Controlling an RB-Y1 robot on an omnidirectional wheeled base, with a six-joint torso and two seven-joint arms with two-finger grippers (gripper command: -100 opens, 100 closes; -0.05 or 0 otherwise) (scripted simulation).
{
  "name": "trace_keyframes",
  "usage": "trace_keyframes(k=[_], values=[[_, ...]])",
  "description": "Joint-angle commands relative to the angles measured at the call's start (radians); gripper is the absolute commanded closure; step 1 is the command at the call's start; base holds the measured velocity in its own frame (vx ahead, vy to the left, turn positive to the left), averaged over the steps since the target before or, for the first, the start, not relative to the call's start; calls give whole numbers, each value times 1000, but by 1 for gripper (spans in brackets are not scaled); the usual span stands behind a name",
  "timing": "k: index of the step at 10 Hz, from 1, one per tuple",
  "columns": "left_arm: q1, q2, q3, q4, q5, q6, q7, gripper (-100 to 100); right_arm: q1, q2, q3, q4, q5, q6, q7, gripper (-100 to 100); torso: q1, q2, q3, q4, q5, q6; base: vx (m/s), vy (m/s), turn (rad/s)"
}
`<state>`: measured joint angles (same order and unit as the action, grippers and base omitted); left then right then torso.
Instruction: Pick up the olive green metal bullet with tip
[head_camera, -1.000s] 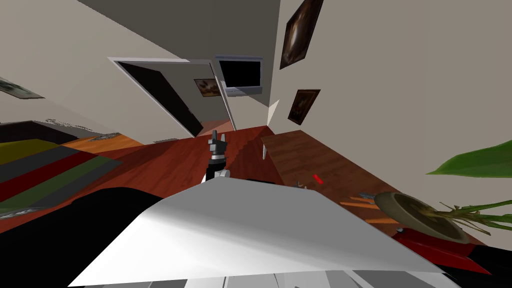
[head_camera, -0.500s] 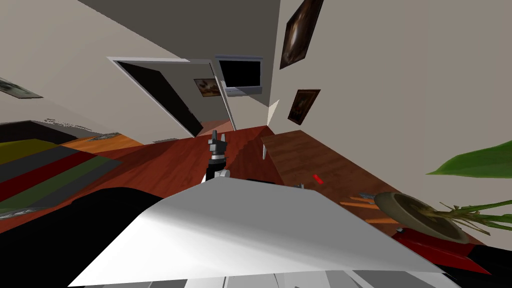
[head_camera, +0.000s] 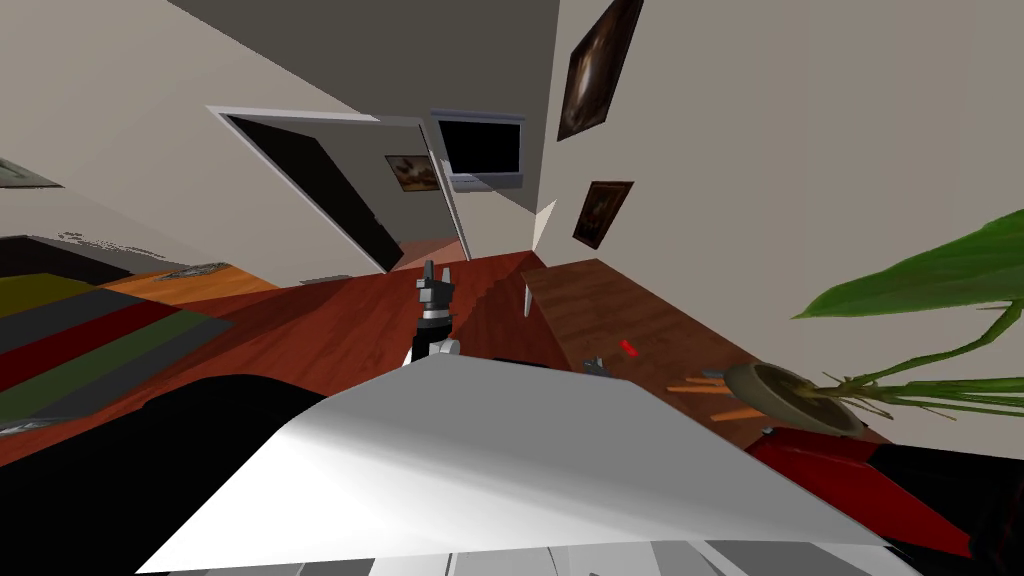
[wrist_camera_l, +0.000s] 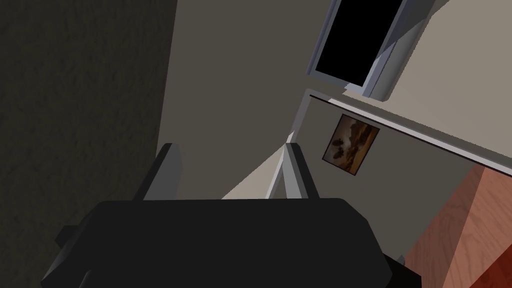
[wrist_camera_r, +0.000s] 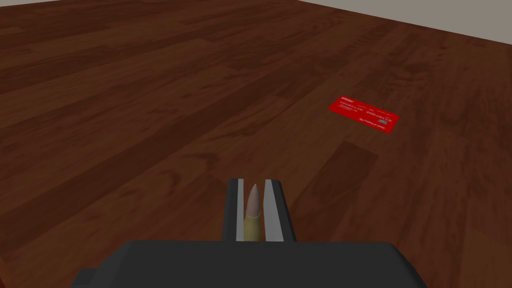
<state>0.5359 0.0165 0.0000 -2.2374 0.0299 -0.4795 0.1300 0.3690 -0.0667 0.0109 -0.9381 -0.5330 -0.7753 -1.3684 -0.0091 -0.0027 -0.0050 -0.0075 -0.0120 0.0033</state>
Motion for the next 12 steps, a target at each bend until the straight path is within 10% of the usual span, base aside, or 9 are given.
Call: trace_keyframes(k=[1,12], values=[[0,0,0,0,0,0,0,0,-50,-9,19,50,-46,6,26,100,0,0,0,0,0,0,-103,7,-25],[0,0,0,0,0,0,0,0,-364,-60,105,258,-285,42,172,100,-7,2,-3,-7,-8,3,-102,5,-29]])
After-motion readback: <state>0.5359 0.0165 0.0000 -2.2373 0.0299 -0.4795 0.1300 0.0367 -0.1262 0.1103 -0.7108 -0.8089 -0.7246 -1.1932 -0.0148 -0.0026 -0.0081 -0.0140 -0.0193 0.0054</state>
